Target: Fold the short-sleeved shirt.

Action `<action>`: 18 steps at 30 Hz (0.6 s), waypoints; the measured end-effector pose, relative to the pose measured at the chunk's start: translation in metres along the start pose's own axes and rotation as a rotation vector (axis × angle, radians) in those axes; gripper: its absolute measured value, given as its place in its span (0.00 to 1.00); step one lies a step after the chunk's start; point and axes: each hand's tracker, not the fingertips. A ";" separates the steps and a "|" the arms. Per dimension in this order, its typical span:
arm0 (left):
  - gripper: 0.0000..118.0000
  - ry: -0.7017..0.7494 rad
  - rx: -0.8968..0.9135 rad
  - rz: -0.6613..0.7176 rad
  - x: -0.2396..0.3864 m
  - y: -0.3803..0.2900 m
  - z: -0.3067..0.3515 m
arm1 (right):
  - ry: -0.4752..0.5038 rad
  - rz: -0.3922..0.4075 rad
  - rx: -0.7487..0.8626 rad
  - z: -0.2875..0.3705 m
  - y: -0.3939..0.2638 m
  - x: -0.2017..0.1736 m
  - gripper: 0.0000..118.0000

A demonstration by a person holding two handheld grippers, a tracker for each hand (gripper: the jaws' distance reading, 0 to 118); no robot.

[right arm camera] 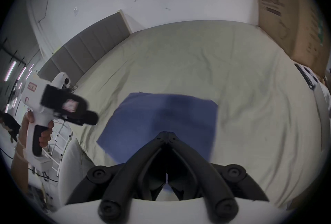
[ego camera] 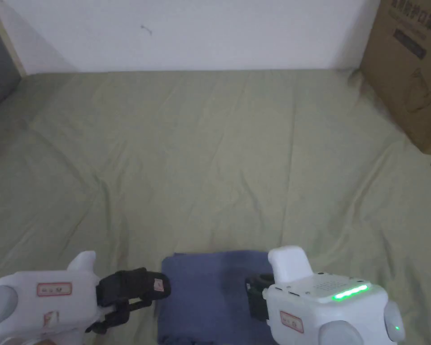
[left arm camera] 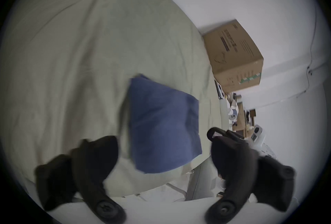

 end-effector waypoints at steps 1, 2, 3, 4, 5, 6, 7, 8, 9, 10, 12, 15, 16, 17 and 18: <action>0.95 -0.030 0.016 0.034 -0.010 0.001 0.002 | -0.008 0.023 -0.013 -0.012 0.003 -0.004 0.00; 0.95 -0.055 0.021 0.069 -0.018 0.002 0.001 | -0.039 0.028 -0.039 -0.022 0.005 -0.007 0.00; 0.95 -0.087 0.013 0.126 -0.027 0.003 -0.002 | -0.051 0.023 -0.051 -0.032 0.005 -0.008 0.00; 0.95 -0.124 -0.003 0.168 -0.029 0.004 -0.009 | -0.053 0.021 -0.059 -0.042 0.004 -0.008 0.00; 0.95 -0.154 -0.015 0.197 -0.033 0.006 -0.015 | -0.058 0.001 -0.087 -0.048 0.001 -0.006 0.00; 0.95 -0.183 -0.028 0.209 -0.036 0.008 -0.023 | -0.056 -0.018 -0.099 -0.054 -0.003 -0.004 0.00; 0.95 -0.206 -0.046 0.209 -0.037 0.011 -0.033 | -0.063 -0.032 -0.109 -0.058 -0.006 -0.001 0.00; 0.95 -0.216 -0.073 0.209 -0.036 0.016 -0.043 | -0.070 -0.048 -0.114 -0.058 -0.009 0.000 0.00; 0.95 -0.221 -0.102 0.208 -0.037 0.021 -0.054 | -0.065 -0.049 -0.103 -0.056 -0.011 0.001 0.00; 0.95 -0.213 -0.127 0.214 -0.035 0.026 -0.066 | -0.064 -0.053 -0.093 -0.055 -0.012 0.001 0.00; 0.95 -0.192 -0.154 0.222 -0.039 0.039 -0.089 | -0.067 -0.052 -0.097 -0.054 -0.010 0.001 0.00; 0.94 -0.249 -0.229 0.216 -0.027 0.047 -0.112 | -0.070 -0.046 -0.106 -0.055 -0.008 0.001 0.00; 0.88 -0.241 -0.231 0.215 -0.025 0.047 -0.116 | -0.070 -0.052 -0.105 -0.056 -0.009 0.001 0.00; 0.80 -0.224 -0.241 0.206 -0.022 0.048 -0.119 | -0.070 -0.056 -0.104 -0.056 -0.009 0.001 0.00; 0.60 -0.144 -0.248 0.160 -0.021 0.050 -0.121 | -0.073 -0.059 -0.101 -0.056 -0.010 0.002 0.00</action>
